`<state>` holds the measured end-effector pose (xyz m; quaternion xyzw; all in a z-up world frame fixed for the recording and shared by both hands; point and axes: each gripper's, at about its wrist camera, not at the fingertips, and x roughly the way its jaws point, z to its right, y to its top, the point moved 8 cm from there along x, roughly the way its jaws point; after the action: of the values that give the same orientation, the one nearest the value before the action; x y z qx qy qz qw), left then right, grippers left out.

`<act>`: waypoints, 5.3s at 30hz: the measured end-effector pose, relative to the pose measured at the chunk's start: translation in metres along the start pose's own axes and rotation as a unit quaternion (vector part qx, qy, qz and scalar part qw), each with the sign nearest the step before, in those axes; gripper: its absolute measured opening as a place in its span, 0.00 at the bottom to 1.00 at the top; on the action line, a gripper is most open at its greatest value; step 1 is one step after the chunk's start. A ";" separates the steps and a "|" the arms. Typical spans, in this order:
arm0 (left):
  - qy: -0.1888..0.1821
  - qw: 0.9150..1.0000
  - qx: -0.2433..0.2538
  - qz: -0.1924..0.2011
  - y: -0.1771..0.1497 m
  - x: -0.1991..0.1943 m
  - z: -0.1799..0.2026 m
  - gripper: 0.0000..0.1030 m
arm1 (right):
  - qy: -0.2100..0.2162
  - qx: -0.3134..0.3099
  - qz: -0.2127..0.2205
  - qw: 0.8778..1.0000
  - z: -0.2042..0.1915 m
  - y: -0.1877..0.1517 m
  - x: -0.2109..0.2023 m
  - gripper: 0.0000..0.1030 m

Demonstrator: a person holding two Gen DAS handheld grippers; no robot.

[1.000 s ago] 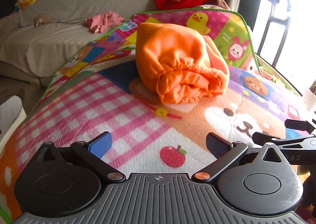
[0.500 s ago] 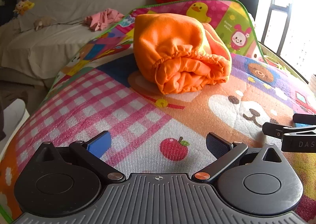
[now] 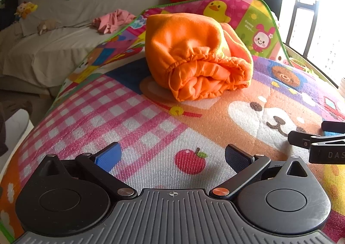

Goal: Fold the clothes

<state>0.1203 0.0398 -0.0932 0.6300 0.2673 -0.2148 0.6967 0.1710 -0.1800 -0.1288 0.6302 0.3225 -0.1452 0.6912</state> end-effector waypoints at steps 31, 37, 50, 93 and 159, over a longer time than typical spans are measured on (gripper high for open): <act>-0.012 1.000 -0.015 0.006 0.000 -0.003 -0.003 1.00 | 0.000 0.000 0.000 1.000 0.000 -0.001 0.000 1.00; -0.008 1.000 -0.010 0.004 0.000 -0.002 -0.002 1.00 | 0.000 0.000 0.000 1.000 0.000 -0.001 0.000 1.00; -0.006 1.000 -0.008 0.006 0.000 -0.002 -0.001 1.00 | 0.000 0.000 0.000 1.000 0.001 -0.002 0.000 1.00; -0.038 0.998 -0.053 0.025 0.002 -0.006 -0.009 1.00 | -0.001 0.000 -0.001 1.000 0.001 -0.002 0.000 1.00; -0.014 1.000 -0.019 0.012 0.000 -0.003 -0.003 1.00 | -0.002 -0.001 -0.003 1.000 0.000 -0.002 -0.001 1.00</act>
<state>0.1177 0.0427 -0.0908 0.6169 0.2541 -0.2107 0.7144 0.1689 -0.1811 -0.1301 0.6282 0.3233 -0.1477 0.6922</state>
